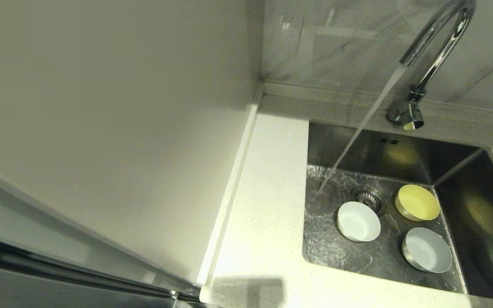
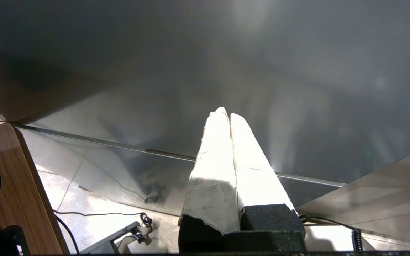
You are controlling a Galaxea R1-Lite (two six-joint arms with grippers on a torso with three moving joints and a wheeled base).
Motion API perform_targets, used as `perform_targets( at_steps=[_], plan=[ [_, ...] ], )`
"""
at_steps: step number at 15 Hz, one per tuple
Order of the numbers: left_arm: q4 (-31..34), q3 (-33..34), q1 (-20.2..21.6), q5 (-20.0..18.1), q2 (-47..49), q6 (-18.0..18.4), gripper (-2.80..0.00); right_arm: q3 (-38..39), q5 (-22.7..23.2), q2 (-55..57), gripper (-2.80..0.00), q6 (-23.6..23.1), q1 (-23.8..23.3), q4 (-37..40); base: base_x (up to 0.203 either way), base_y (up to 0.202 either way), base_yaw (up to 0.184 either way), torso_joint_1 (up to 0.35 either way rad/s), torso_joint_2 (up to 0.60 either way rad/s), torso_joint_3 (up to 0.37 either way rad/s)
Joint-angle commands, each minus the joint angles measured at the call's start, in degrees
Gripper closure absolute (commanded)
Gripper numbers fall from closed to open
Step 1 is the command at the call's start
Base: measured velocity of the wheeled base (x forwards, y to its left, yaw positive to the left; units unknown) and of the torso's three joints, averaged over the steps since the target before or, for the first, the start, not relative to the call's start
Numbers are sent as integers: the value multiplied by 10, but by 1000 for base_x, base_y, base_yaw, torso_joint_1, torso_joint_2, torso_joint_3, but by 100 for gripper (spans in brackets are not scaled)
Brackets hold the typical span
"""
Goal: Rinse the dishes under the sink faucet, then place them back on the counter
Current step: Wait for the water to rinse the bowl
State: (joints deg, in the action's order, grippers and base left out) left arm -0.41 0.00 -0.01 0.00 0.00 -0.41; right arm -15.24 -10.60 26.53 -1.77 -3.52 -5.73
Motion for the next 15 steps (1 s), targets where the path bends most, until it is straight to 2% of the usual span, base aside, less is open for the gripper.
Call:
perform_targets(
  at_steps=[1, 4, 5, 8, 9, 10, 15],
  plan=[
    [0, 2, 0, 0, 0, 0, 0, 55, -3, -103, 0, -10, 8, -2, 0, 0, 0, 0, 0, 0],
    [0, 2, 0, 0, 0, 0, 0, 145, 4, -121, 0, -38, 13, -46, 0, 0, 0, 0, 0, 0],
    [0, 2, 0, 0, 0, 0, 0, 153, 11, -141, 0, -41, 20, -46, 0, 0, 0, 0, 0, 0],
    [0, 2, 0, 0, 0, 0, 0, 133, 50, -258, 0, -43, 30, 43, 0, 0, 0, 0, 0, 0],
    [0, 2, 0, 0, 0, 0, 0, 124, 65, -270, 0, -33, 32, 77, 0, 0, 0, 0, 0, 0],
    [0, 2, 0, 0, 0, 0, 0, 121, 85, -268, 0, -2, 34, 102, 0, 0, 0, 0, 0, 0],
    [0, 2, 0, 0, 0, 0, 0, 129, 103, -266, 0, 6, 34, 110, 0, 0, 0, 0, 0, 0]
  ],
)
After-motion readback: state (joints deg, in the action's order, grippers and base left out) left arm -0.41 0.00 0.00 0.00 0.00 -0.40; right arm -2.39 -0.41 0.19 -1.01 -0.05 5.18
